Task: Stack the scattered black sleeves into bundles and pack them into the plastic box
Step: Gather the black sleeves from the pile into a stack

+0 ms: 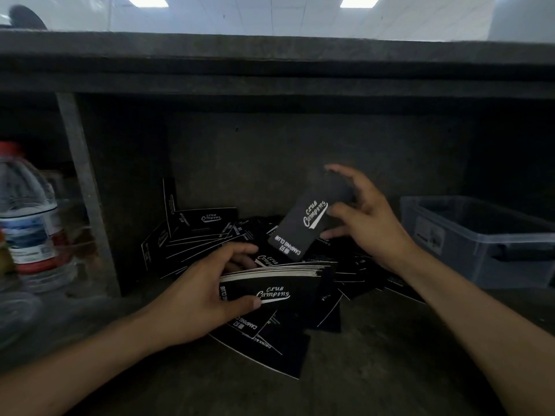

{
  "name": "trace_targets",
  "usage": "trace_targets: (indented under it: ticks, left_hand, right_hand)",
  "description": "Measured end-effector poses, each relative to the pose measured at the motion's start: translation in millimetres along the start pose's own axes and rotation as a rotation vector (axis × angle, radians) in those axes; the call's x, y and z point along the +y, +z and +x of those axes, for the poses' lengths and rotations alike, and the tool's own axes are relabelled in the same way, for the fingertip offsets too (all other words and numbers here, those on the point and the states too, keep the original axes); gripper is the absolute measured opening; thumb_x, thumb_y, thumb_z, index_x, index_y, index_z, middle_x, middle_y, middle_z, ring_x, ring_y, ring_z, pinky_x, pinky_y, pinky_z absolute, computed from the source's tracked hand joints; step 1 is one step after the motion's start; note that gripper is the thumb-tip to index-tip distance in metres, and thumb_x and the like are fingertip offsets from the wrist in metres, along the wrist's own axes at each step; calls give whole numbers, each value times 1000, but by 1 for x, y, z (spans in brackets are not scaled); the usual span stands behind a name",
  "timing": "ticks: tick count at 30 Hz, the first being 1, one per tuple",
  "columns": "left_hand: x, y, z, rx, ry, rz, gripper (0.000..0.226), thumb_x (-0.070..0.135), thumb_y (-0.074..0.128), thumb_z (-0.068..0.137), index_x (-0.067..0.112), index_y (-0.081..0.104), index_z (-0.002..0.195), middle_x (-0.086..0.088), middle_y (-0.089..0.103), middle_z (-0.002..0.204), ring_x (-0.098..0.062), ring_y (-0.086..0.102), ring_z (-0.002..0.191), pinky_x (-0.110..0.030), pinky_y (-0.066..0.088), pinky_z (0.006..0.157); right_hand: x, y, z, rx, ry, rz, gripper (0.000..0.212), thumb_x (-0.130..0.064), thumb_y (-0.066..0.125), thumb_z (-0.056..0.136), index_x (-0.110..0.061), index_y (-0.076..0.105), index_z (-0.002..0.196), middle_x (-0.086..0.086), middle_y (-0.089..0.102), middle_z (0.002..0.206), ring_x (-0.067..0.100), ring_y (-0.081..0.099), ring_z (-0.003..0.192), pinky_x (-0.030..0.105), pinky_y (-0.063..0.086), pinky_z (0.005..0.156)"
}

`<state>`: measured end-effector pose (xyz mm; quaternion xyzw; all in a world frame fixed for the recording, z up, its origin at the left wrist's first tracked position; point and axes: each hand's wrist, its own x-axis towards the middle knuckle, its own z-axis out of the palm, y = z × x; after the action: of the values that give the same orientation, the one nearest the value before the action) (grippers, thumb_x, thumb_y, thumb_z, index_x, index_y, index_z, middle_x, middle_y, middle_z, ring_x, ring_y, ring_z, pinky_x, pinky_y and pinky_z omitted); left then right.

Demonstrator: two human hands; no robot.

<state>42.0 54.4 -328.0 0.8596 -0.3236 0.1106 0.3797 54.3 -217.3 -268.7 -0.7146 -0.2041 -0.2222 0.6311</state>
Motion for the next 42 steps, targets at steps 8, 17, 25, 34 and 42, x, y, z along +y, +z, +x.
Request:
trace_targets:
  ticks: [8,17,25,34,42]
  left_hand:
    - [5,-2,0,-70,4,-41,43,26,79,83,35,60,121,21,70,109,-1,69,99,-27,58,86]
    - [7,-3,-2,-100,30,-64,26,24,76,87,34,69,109,13,74,103,-10,72,93,-38,59,80]
    - [6,-3,0,-118,18,-80,24,25,75,87,32,69,109,12,74,104,-9,72,95,-38,59,82]
    - [4,-3,-1,-125,14,-110,24,27,75,87,31,69,110,12,74,105,-9,72,96,-39,59,84]
    - [4,-2,-1,-110,29,-80,26,27,77,86,33,68,109,15,73,105,-5,71,96,-29,59,83]
  right_hand:
    - [20,-8,-2,-363,273,-402,35,-21,50,97,-17,78,76,-2,78,90,15,71,90,33,50,87]
    - [48,0,0,-370,115,-568,33,-28,84,75,-18,77,106,-11,72,111,-4,64,106,10,43,97]
    - [45,-16,10,-48,207,-497,30,-1,86,68,-23,72,84,1,71,80,9,65,71,22,52,74]
    - [35,-29,9,179,299,-295,10,-12,78,83,-20,72,84,3,74,84,11,67,74,25,54,68]
    - [20,-31,11,188,324,-94,10,-11,75,84,-18,73,90,3,72,85,12,65,74,28,54,70]
